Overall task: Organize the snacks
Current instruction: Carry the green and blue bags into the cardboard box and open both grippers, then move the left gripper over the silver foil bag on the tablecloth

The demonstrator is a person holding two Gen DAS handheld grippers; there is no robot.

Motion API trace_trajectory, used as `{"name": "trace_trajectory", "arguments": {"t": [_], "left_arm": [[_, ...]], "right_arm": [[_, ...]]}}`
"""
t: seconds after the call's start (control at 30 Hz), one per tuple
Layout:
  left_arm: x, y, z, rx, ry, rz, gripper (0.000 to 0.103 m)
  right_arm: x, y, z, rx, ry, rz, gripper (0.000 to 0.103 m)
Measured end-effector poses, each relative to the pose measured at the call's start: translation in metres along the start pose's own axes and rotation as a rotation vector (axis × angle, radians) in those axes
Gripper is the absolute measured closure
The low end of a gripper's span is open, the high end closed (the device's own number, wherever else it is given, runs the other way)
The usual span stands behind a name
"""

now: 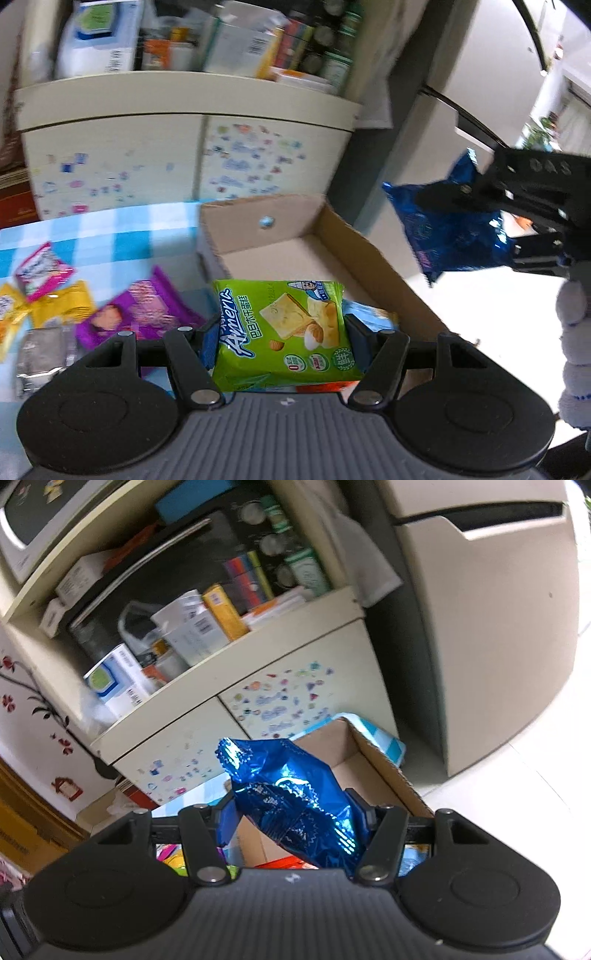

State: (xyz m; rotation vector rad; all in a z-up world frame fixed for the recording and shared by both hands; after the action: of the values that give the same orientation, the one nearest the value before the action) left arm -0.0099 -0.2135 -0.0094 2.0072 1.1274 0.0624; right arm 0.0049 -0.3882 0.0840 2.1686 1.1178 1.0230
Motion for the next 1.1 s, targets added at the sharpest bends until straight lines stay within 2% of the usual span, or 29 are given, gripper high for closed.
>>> {"name": "trace_trajectory", "arguments": {"t": [0.3,0.4,0.53,0.73,0.93,1.1], "left_arm": [[-0.035,-0.014,0.025,0.032,-0.062,0.038,0.031],[-0.041,-0.017,0.029,0.031,-0.058,0.041,0.022],[-0.044,-0.014,0.021,0.006,-0.067,0.037,0.002],[-0.04,-0.011,0.012,0.036,-0.034,0.051,0.001],[-0.023,-0.004,-0.007,0.029,-0.019,0.03,0.0],[0.008,0.006,-0.024,0.025,0.012,-0.06,0.0]], "right_arm": [[-0.014,-0.002,0.007,0.017,-0.039,0.041,0.043],[-0.019,-0.003,0.009,0.022,-0.066,0.058,0.04],[-0.027,-0.002,0.011,0.019,-0.083,0.099,0.02],[-0.025,0.0,0.01,0.005,-0.087,0.094,0.018],[-0.014,0.003,0.01,-0.027,-0.082,0.054,0.018],[-0.003,0.004,0.012,-0.05,-0.071,0.041,0.017]]}}
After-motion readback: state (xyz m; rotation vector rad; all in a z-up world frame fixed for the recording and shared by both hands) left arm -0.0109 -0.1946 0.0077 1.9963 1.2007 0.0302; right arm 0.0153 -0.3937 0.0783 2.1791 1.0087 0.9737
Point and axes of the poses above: each gripper's, at about its wrist camera, not at the fingertips, and z roughly the way its jaws point, x to its left, y to its top, the point moved 10 cm from there along z, roughly the way its jaws point, and after that the axes turned 5 degrees about -z, right-handed, at the moved point
